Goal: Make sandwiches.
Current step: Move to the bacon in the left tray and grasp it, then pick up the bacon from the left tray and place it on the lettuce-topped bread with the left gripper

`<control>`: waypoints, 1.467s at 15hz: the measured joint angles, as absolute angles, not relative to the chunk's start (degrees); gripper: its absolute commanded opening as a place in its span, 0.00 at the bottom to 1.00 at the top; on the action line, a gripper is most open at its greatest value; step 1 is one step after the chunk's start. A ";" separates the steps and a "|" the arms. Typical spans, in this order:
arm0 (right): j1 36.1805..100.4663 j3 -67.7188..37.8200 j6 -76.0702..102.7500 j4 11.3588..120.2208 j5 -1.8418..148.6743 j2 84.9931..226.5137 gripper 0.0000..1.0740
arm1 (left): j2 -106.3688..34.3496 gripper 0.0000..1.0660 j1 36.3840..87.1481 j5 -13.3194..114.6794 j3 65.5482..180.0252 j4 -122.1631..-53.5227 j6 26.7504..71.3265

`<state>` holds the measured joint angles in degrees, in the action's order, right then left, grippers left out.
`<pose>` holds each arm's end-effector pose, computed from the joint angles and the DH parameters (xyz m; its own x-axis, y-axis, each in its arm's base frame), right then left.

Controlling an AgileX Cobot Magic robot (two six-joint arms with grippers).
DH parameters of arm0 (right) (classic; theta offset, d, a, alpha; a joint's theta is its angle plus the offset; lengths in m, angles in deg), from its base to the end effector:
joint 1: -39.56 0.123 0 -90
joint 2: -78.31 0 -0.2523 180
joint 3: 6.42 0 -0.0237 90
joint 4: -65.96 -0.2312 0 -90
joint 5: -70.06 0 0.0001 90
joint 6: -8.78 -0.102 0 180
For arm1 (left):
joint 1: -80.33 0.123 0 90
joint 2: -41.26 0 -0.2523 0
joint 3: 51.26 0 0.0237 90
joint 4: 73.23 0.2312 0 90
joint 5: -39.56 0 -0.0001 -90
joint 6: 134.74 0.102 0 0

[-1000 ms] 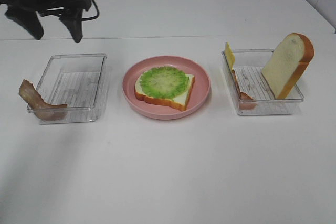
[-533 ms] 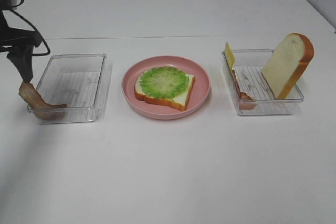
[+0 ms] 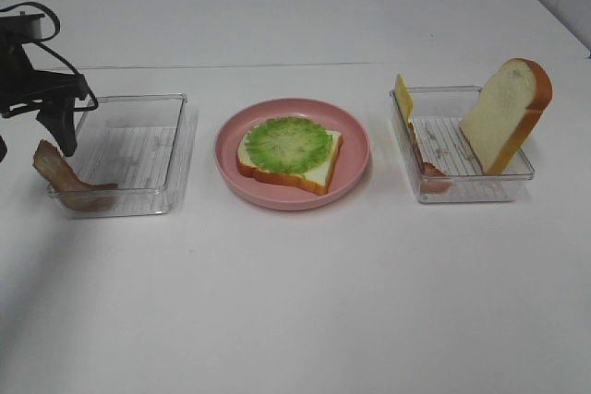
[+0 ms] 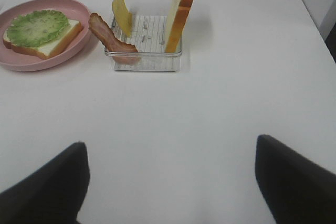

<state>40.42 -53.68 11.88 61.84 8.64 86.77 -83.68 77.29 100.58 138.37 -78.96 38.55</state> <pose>0.0186 0.0067 0.2635 -0.4537 -0.0264 -0.8908 -0.0801 0.9967 0.0112 0.3693 -0.0285 0.1510 -0.9924 -0.1118 -0.0509 -0.1065 0.9896 -0.0969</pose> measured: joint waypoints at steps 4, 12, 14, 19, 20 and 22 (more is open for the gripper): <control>40.42 -53.68 11.88 61.84 8.64 86.77 0.75 | -85.86 0.51 77.29 99.32 138.37 -80.80 38.55; 40.42 -53.68 11.88 61.84 8.64 86.77 0.75 | -85.86 0.06 77.29 98.58 138.37 -81.08 38.55; 40.42 -53.68 11.88 61.84 8.64 86.77 0.75 | -85.86 0.00 77.29 97.89 138.37 -81.14 38.55; 40.42 -53.68 11.88 61.84 8.64 86.77 0.75 | -85.11 0.00 77.29 97.78 138.37 -82.00 39.13; 40.42 -53.68 11.88 61.84 8.64 86.77 0.75 | -84.02 0.00 77.29 97.72 138.49 -83.03 39.87; 40.42 -53.68 11.88 61.84 8.64 86.77 0.75 | -82.02 0.00 77.29 97.61 139.92 -86.53 41.76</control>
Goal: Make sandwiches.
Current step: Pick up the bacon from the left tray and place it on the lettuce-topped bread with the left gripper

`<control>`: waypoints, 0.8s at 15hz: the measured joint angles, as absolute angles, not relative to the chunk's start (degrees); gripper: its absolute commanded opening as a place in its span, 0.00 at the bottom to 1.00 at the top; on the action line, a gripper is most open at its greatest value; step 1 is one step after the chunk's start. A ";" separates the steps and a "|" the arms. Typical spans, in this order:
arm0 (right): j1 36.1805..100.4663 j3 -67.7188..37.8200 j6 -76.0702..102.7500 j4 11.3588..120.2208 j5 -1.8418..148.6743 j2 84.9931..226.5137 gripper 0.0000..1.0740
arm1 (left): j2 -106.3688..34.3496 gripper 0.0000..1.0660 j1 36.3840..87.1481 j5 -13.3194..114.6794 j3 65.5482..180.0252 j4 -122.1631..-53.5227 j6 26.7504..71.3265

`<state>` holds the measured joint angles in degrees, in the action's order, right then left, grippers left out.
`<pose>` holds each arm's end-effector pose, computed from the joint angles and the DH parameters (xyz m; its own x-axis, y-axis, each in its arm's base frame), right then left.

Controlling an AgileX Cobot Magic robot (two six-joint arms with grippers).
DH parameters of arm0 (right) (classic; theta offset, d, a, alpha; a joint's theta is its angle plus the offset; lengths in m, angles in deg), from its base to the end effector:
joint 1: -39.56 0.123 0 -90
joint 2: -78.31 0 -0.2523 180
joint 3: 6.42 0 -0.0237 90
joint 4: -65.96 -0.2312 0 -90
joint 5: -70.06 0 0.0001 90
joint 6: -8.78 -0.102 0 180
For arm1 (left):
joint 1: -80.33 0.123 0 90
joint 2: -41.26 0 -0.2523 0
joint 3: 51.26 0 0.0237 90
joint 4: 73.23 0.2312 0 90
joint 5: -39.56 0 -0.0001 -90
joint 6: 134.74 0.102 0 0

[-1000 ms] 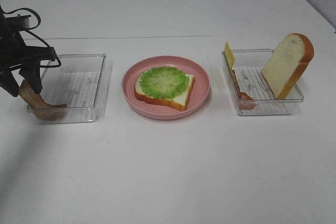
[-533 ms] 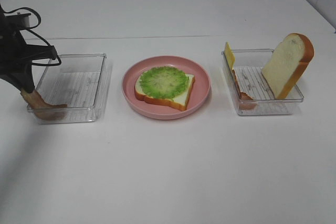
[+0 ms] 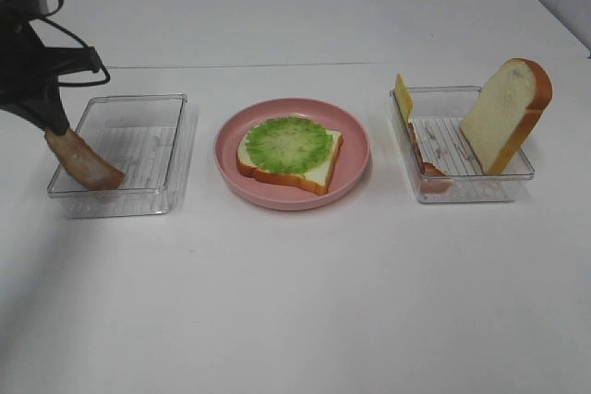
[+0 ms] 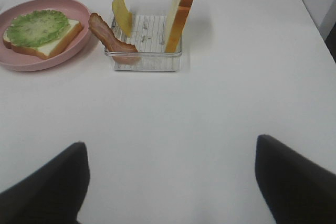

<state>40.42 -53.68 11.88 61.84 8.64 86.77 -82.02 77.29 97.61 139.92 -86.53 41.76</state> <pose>0.0186 0.0067 0.2635 -0.4537 -0.0264 -0.8908 -0.0801 0.9967 0.0112 0.3782 -0.0400 0.1705 -0.9810 -0.1291 -0.1446 -0.0949 0.9703 -0.2224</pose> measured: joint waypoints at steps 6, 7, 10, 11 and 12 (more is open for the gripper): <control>40.42 -53.68 11.88 61.84 8.64 86.77 0.75 | -80.30 0.00 76.72 94.80 144.33 -113.63 54.08; 40.42 -53.68 11.88 61.84 8.64 86.77 0.75 | -80.30 0.00 75.69 93.19 144.39 -118.38 56.77; 40.42 -53.68 11.88 61.84 8.64 86.77 0.75 | -80.30 0.00 71.16 89.35 144.39 -127.26 61.64; 40.42 -53.68 11.88 61.84 8.64 86.77 0.75 | -81.33 0.00 66.75 85.69 144.44 -134.37 65.60; 40.42 -53.68 11.88 61.84 8.64 86.77 0.75 | -82.71 0.00 64.63 84.26 144.44 -138.66 68.00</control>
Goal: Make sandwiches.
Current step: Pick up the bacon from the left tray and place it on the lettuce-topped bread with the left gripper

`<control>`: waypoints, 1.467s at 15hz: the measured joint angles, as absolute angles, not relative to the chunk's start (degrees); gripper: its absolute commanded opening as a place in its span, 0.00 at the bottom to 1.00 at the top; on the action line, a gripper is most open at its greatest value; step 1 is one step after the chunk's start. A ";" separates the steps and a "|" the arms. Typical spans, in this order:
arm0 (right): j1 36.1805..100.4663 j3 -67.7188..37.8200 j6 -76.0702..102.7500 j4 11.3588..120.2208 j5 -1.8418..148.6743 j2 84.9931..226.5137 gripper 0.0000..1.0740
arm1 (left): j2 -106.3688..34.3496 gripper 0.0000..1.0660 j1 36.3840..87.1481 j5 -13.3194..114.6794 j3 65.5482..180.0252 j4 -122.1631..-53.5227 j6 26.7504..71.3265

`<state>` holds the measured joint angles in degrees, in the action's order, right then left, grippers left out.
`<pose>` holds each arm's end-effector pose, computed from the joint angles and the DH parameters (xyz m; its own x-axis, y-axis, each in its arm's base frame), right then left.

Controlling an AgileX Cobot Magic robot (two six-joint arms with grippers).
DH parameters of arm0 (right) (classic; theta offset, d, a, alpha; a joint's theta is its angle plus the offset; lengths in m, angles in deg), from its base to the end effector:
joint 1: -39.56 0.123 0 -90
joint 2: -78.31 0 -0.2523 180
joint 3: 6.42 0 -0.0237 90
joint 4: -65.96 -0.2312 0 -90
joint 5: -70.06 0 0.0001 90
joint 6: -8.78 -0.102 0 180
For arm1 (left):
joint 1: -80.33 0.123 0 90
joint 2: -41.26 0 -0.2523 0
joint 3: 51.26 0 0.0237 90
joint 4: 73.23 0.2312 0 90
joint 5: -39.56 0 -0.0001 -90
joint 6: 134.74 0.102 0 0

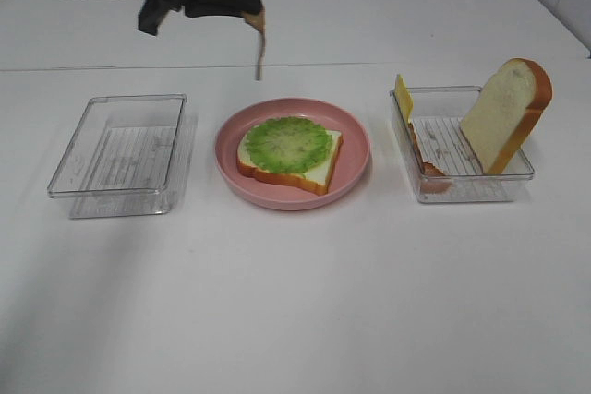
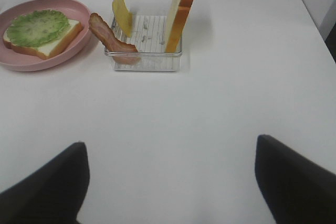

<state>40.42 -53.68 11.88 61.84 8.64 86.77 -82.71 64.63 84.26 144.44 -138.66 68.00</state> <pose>0.0186 0.0067 0.2635 -0.4537 -0.0264 -0.8908 -0.0801 0.9967 0.0112 0.3937 -0.1785 0.2312 -0.8992 -0.1996 -0.3893 0.2013 0.6013 -0.7732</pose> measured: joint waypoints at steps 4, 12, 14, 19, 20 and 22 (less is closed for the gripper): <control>40.42 -53.68 11.88 61.84 8.64 86.77 0.75 | -89.47 0.00 60.05 81.91 144.44 -152.19 75.74; 40.42 -53.68 11.88 61.84 8.64 86.77 0.75 | -99.44 0.00 60.10 84.08 144.44 -156.54 79.06; 40.42 -53.68 11.88 61.84 8.64 86.77 0.75 | -99.44 0.00 60.10 86.15 144.44 -156.88 80.55; 40.42 -53.68 11.88 61.84 8.64 86.77 0.75 | -99.44 0.00 60.10 89.35 144.44 -159.46 85.77; 40.42 -53.68 11.88 61.84 8.64 86.77 0.75 | -99.44 0.00 60.10 89.35 144.44 -159.98 85.88; 40.42 -53.68 11.88 61.84 8.64 86.77 0.75 | -99.44 0.00 60.22 89.35 144.44 -161.18 85.94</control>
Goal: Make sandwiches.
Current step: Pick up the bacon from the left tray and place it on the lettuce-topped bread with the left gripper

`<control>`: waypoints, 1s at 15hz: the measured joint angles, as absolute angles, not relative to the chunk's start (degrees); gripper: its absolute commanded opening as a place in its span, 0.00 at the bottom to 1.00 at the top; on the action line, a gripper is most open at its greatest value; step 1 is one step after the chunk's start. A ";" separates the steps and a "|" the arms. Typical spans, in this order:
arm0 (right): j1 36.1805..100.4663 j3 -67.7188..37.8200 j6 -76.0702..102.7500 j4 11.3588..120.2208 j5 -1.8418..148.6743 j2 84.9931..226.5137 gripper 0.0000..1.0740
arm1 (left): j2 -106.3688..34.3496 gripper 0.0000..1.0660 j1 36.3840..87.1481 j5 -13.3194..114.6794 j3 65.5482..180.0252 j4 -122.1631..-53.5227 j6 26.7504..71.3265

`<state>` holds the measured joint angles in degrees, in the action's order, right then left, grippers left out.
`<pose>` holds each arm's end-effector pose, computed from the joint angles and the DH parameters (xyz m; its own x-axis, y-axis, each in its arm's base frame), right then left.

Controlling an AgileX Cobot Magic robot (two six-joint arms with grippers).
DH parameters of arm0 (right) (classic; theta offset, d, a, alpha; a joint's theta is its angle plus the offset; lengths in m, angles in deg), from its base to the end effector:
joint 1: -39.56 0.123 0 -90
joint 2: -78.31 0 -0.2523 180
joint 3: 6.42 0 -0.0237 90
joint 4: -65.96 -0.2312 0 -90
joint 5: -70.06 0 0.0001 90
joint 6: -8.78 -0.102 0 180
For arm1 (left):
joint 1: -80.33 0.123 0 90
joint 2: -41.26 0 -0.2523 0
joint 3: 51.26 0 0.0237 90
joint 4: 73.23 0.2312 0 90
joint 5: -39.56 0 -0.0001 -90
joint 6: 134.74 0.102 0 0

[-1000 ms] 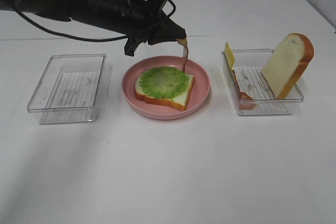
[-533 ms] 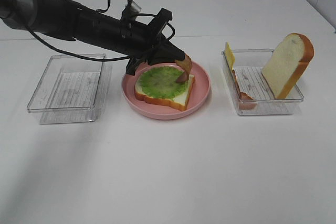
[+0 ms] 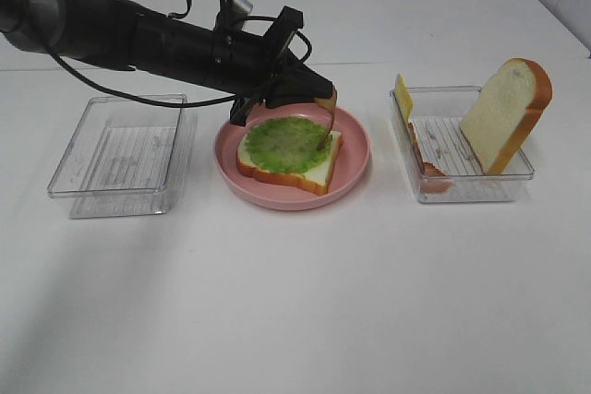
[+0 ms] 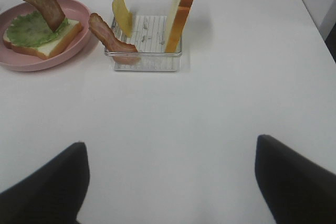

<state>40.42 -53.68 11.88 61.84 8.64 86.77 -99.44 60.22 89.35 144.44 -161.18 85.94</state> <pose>0.0186 0.0067 0.2635 -0.4537 -0.0264 -0.8908 -0.0801 0.9967 0.0112 0.3962 -0.2281 0.1296 -0.9660 -0.1425 -0.2158 0.1367 0.4267 -0.8940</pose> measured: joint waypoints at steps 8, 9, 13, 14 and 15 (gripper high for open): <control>40.42 -53.68 11.88 61.84 8.64 86.77 0.75 | -99.44 0.00 60.39 89.35 144.44 -161.24 86.74; 40.42 -53.68 11.88 61.84 8.64 86.77 0.75 | -99.44 0.00 60.68 89.47 144.44 -159.29 85.77; 40.42 -53.68 11.88 61.84 8.64 86.77 0.75 | -99.44 0.00 65.89 90.39 144.44 -150.41 77.80; 40.42 -53.68 11.88 61.84 8.64 86.77 0.75 | -99.44 0.00 67.67 90.96 144.44 -147.32 76.08; 40.42 -53.68 11.88 61.84 8.64 86.77 0.75 | -99.44 0.00 68.01 91.36 144.44 -144.97 75.05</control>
<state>40.42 -53.68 11.88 61.84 8.64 86.77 -99.44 68.01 91.36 144.44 -144.97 75.05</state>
